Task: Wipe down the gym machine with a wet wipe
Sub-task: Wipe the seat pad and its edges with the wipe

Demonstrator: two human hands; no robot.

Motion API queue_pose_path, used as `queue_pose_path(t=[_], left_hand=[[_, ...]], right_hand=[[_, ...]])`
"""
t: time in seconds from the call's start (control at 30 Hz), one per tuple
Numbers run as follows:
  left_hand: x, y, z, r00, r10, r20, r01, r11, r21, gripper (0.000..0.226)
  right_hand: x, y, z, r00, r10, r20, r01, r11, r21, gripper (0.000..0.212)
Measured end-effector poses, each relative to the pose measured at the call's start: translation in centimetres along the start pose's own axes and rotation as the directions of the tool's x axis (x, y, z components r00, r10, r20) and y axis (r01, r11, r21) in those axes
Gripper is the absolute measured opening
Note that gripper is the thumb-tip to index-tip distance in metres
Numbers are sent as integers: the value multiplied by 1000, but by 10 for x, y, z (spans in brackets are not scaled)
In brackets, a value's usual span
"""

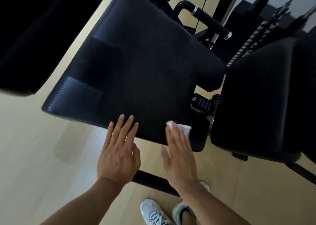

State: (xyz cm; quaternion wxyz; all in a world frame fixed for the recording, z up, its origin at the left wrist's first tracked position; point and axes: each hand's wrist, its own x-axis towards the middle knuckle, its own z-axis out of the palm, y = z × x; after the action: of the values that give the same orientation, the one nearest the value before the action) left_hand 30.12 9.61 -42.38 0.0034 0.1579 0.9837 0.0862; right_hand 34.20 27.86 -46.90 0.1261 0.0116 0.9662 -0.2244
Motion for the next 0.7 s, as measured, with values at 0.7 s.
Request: queue_pose_path(t=[0.7], left_hand=[[11,5,5,966,156,206,-199,958,207,75]], right_hand=[[221,59,-107,996,-50,-68,58,991,124,60]])
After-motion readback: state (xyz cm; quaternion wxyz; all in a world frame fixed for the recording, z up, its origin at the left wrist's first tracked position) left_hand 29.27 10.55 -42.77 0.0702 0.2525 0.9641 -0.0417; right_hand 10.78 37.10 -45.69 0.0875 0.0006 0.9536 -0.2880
